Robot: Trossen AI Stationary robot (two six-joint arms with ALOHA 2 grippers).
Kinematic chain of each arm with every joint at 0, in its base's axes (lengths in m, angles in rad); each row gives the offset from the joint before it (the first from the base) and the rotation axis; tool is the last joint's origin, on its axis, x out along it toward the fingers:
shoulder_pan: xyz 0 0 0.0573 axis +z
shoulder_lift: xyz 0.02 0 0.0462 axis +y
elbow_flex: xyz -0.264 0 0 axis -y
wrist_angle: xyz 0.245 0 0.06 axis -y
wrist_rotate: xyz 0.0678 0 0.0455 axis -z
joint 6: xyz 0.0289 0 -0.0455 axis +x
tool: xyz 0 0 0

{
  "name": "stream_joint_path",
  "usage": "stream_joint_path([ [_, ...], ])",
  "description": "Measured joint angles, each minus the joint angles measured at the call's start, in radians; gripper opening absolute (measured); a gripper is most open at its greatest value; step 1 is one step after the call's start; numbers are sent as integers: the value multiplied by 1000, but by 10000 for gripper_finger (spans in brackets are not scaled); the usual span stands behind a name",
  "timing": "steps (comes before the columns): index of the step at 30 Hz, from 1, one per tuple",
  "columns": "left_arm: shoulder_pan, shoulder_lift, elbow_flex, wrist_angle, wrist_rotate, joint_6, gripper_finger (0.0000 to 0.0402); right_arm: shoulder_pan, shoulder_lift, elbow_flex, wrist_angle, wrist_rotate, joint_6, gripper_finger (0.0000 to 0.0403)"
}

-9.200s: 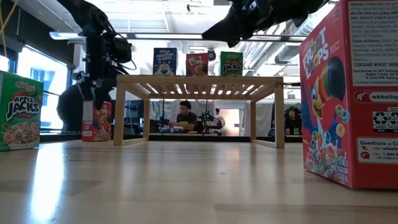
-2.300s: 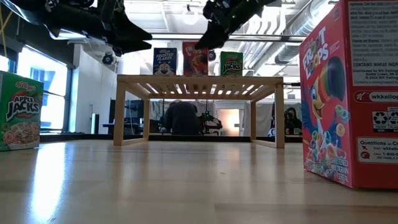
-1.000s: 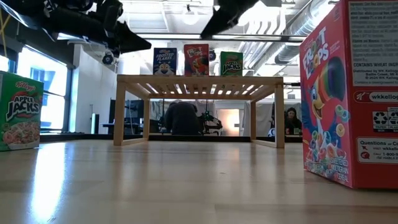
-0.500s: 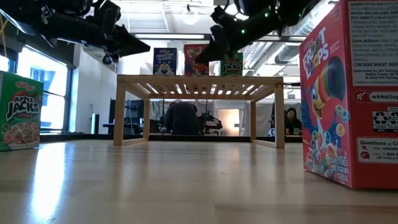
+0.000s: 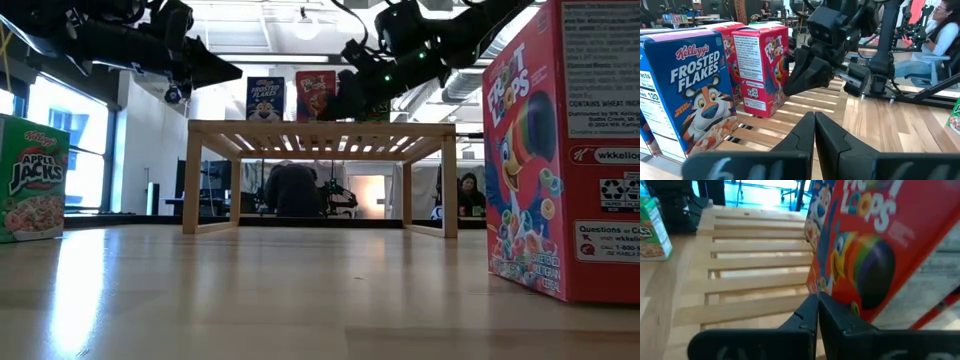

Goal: Stack cereal on shelf
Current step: Put the top red cereal box on the shelf and align it with the other red cereal box

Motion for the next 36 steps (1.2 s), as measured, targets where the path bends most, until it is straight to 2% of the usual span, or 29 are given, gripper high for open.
stream_joint_path([
  [19,0,0,0,0,0,0,5,-25,7,0,29,34,24,2],
  [25,0,0,0,-5,1,1,5,-8,7,0,47,-36,44,2],
  [29,0,0,0,-10,1,1,1,10,22,0,107,-38,52,2],
  [36,0,1,0,-16,1,0,1,9,88,50,141,18,61,2],
])
